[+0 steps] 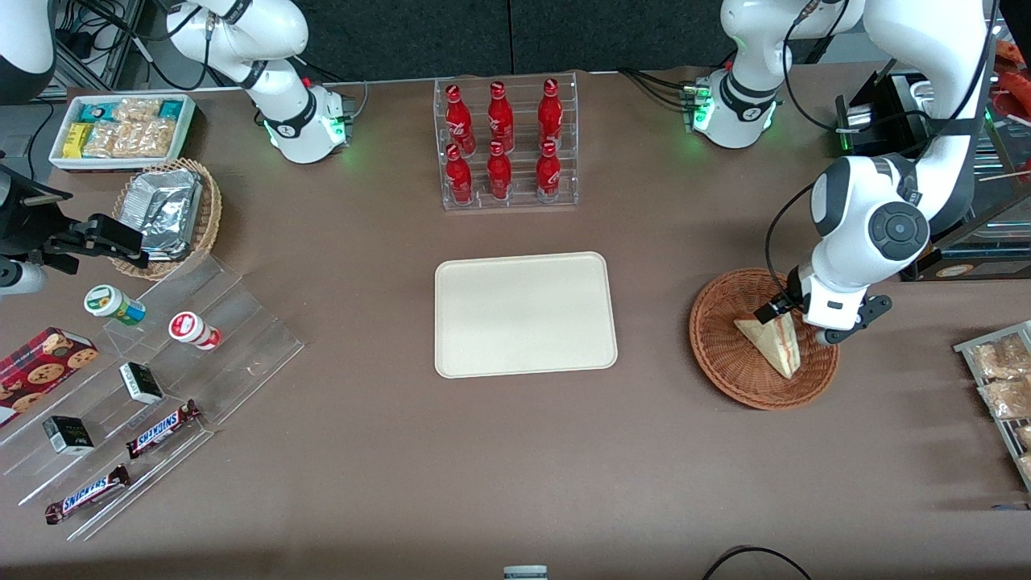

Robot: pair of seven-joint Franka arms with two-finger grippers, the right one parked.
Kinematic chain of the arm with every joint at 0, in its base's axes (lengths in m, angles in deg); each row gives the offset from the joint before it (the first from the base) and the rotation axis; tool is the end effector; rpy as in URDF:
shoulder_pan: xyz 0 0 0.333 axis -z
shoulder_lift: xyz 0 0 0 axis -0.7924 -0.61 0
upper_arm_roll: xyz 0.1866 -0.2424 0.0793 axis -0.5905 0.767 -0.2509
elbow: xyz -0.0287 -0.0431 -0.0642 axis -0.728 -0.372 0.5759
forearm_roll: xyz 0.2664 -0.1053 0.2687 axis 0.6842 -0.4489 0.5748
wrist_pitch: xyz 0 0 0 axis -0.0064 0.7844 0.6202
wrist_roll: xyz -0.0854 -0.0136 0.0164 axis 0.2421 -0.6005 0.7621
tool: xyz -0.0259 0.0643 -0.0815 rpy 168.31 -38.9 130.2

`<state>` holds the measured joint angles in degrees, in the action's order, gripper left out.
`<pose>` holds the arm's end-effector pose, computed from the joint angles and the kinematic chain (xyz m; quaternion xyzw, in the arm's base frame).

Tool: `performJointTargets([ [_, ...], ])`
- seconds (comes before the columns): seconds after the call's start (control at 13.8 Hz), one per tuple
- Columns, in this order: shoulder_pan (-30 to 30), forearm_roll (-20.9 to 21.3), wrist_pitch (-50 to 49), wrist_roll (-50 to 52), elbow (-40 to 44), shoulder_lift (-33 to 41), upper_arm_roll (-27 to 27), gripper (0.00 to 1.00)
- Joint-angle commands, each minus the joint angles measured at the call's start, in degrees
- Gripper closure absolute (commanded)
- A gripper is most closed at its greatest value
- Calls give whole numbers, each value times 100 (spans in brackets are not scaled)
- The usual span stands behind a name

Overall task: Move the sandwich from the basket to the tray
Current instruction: 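Lower the open left gripper and close it on the sandwich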

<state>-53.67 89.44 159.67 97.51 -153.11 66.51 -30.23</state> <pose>0.5366 -0.0454 0.3042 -0.9628 -0.2668 0.0329 0.0278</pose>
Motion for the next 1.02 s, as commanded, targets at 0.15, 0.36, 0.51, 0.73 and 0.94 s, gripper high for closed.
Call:
performJointTargets([
  [0.15, -32, 86, 580, 125, -69, -264, -12, 0],
  [0.36, -32, 86, 738, 125, -69, -405, -12, 0],
  [0.51, -32, 94, 835, 116, -69, -475, -21, 0],
  [0.73, -32, 155, 888, 116, -34, -589, -21, 14],
  [0.94, -32, 173, 1011, 116, -25, -678, -143, 71],
])
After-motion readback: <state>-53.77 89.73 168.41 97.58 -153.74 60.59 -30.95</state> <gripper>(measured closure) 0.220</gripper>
